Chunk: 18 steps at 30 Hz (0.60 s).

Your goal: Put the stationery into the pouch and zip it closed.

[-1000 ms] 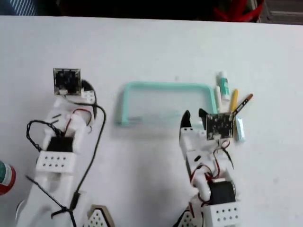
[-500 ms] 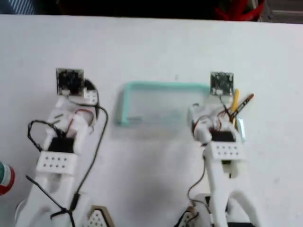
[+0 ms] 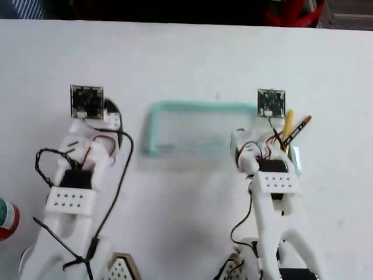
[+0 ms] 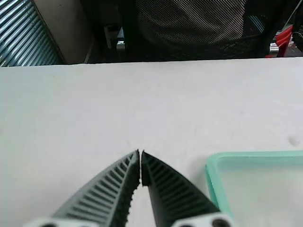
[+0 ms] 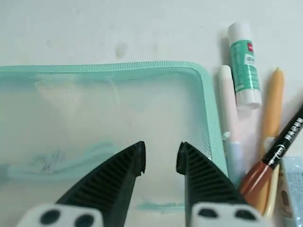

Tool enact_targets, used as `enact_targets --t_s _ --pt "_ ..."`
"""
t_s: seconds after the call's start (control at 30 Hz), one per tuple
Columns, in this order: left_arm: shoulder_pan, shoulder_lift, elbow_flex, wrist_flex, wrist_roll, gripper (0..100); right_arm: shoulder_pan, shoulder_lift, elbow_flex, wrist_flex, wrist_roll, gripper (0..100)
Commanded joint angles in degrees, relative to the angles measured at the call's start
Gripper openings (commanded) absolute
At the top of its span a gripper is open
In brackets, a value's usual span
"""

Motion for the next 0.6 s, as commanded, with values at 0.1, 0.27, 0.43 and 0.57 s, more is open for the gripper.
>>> enact_targets --t_s 0.1,0.27,0.43,0.57 --pt "6.46 -9.19 -0.35 6.68 -3.34 2 0.75 -0.31 -2.46 -1.45 0.7 5.2" --pt "7.69 -9.98 5.01 -1.23 -10.99 2 0.84 -0.31 -2.46 -1.36 0.26 10.0" --pt "7.52 -1.27 2.29 -3.96 -10.81 4 0.84 -0.31 -2.46 -1.01 0.26 12.7" --pt "7.52 16.48 -9.85 3.34 -8.09 9 0.84 -0.31 -1.93 -1.27 0.62 6.0"
